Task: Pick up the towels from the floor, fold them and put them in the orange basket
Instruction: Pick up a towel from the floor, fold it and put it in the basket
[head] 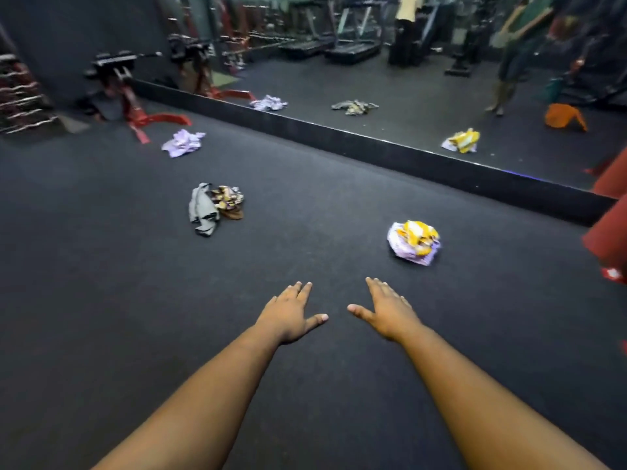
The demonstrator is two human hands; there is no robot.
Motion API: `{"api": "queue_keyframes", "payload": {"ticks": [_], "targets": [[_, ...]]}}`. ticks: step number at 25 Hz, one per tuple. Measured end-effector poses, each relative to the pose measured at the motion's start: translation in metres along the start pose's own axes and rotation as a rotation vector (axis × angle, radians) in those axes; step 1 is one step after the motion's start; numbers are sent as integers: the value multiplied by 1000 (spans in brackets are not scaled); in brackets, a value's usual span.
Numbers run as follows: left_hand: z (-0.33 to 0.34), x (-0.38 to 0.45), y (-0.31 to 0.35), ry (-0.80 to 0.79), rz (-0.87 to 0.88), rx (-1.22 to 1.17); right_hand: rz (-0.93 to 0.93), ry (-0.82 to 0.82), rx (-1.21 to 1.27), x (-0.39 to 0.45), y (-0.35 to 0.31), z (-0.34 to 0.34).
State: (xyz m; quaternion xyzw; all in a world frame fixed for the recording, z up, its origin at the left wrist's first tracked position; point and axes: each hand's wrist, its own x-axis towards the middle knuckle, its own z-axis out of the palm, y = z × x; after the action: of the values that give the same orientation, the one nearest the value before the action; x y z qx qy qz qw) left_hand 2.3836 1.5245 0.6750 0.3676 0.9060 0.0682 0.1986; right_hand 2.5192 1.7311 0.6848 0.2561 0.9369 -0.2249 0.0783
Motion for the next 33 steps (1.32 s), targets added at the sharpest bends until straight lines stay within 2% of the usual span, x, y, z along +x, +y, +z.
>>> {"api": "queue_keyframes", "payload": {"ticks": [5,13,23,33], "targets": [[-52,11,-108,83,-194,-73,-212,-47,-47,108,-116,6],[-129,86,-246,137,-444,-124,-437,-150,-81,295,-253,21],[-228,188,-416,229,-550,-167,-577,-168,-153,487,-430,20],[-355,287,-648,252,-531,-147,-594,-100,-114,664,-634,37]]}}
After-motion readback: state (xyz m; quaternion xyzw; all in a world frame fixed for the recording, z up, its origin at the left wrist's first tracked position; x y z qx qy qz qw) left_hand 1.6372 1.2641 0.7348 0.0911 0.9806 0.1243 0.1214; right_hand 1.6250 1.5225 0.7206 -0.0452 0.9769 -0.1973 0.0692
